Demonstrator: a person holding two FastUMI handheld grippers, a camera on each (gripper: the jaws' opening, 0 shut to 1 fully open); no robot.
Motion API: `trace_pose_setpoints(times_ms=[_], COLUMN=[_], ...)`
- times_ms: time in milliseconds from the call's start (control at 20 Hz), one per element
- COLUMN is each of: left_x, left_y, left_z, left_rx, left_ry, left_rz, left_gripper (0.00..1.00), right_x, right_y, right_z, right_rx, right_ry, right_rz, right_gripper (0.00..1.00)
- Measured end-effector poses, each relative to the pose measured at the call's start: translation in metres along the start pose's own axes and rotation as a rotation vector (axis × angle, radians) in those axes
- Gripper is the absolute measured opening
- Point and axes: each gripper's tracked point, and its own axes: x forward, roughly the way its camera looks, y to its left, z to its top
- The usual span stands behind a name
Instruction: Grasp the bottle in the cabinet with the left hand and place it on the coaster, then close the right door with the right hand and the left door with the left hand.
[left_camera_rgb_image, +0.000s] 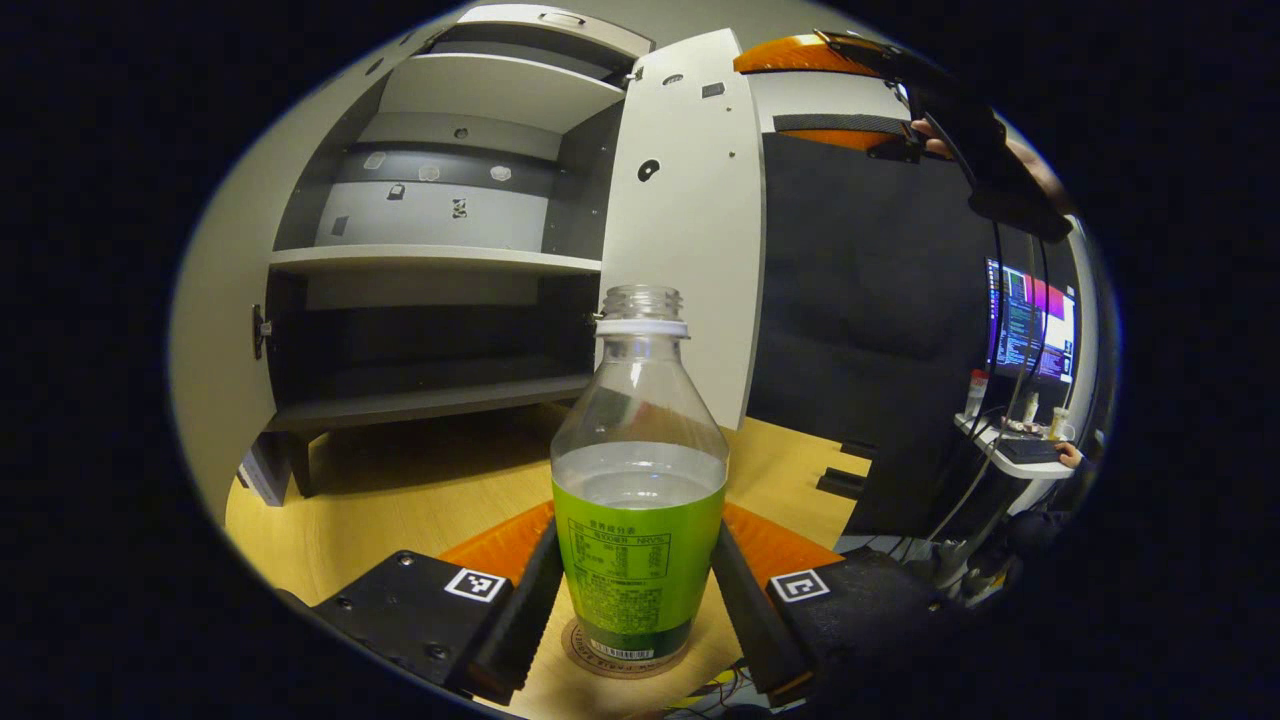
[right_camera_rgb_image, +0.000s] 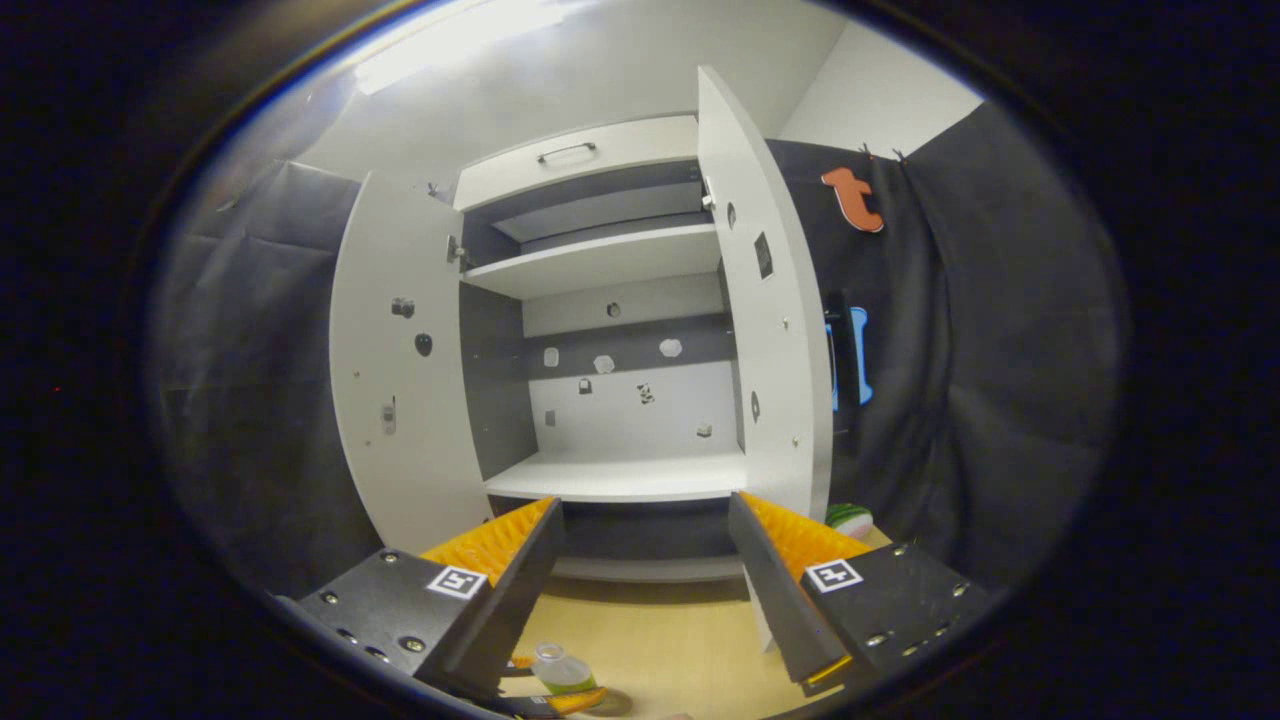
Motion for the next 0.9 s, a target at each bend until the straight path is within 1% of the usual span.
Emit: trace_pose_setpoints(times_ms=[250,300,350,400,450,600,650,800,900], left_x=[0.008,0.01,0.011,0.011,0.009,0.01,0.008,0.005,0.003], left_y=[-0.002,0.0,0.003,0.008,0.015,0.019,0.02,0.011,0.009], left_z=[-0.016,-0.021,-0.03,-0.035,-0.039,-0.054,-0.05,-0.024,-0.007], left_rx=[0.014,0.014,0.022,0.042,0.063,0.085,0.086,0.089,0.097], left_ry=[-0.017,-0.015,0.008,0.017,0.03,0.102,0.109,0.077,0.071], left_rz=[-0.056,-0.054,-0.047,-0.025,0.001,-0.006,-0.012,-0.043,-0.028], left_gripper=[0.81,0.81,0.81,0.82,0.83,0.87,0.87,0.87,0.87], right_x=[0.0,-0.001,-0.001,-0.001,-0.002,-0.006,-0.009,-0.013,-0.016], right_y=[0.008,0.007,0.008,0.008,0.01,0.008,0.006,0.0,-0.005], right_z=[-0.012,-0.016,-0.02,-0.023,-0.024,-0.027,-0.027,-0.019,-0.014], right_rx=[-0.028,-0.029,-0.028,-0.028,-0.031,-0.027,-0.024,-0.024,-0.003], right_ry=[0.022,0.033,0.046,0.058,0.061,0.063,0.066,0.048,0.032], right_rz=[-0.008,-0.014,-0.02,-0.02,-0.015,-0.029,-0.035,-0.04,-0.042], right_gripper=[1.0,1.0,0.96,1.0,1.0,1.0,1.0,1.0,1.0])
